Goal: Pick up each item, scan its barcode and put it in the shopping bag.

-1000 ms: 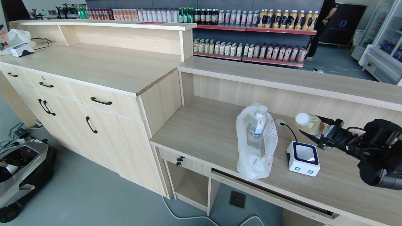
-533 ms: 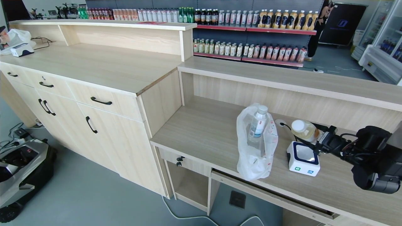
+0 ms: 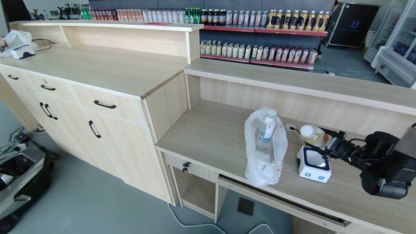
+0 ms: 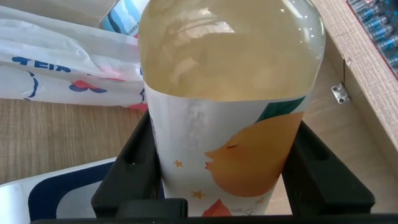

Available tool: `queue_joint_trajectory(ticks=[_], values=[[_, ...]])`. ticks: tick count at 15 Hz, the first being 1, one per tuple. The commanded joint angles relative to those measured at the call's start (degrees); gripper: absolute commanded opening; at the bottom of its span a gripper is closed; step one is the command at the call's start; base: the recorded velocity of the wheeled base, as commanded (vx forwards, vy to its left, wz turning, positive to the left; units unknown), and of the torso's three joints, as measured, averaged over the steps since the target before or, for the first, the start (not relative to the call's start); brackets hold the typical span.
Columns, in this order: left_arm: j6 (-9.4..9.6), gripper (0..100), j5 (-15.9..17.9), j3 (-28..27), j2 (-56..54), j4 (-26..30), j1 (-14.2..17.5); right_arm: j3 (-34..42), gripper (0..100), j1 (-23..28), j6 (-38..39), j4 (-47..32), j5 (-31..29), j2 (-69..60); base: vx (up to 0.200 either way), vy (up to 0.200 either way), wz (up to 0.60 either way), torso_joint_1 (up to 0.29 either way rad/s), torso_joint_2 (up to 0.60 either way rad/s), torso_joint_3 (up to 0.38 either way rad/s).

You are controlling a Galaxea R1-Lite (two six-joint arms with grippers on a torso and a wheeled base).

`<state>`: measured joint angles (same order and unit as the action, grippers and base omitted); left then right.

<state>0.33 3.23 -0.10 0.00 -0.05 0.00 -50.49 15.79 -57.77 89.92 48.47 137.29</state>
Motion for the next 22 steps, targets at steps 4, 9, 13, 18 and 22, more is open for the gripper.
queue_joint_trajectory(ticks=[4, 9, 13, 18, 22], values=[[0.02, 100, 0.02, 0.01, 0.09, -0.04, 0.00, -1.10, 0, -0.85, 0.03, 0.08, 0.13, 0.96, 0.000, 0.000, 0.00, 0.000, 0.00, 0.000], [0.02, 100, 0.02, 0.01, 0.09, -0.04, 0.00, -2.33, 0, -1.02, 0.03, 0.08, 0.05, 1.49, 0.000, 0.000, 0.00, 0.000, 0.00, 0.000], [0.02, 100, 0.02, 0.01, 0.09, -0.04, 0.00, -2.42, 0, -1.20, -0.15, 0.08, 0.05, 2.10, 0.000, 0.000, 0.00, 0.000, 0.00, 0.000], [0.02, 100, 0.02, 0.01, 0.09, 0.05, 0.00, -2.77, 0, -1.37, 0.11, 0.08, -0.04, 2.37, 0.000, 0.000, 0.00, 0.000, 0.00, 0.000], [0.02, 100, 0.02, 0.01, 0.09, -0.04, 0.00, -3.30, 0, -1.99, 0.20, 0.08, -0.13, 2.90, 0.000, 0.000, 0.00, 0.000, 0.00, 0.000]])
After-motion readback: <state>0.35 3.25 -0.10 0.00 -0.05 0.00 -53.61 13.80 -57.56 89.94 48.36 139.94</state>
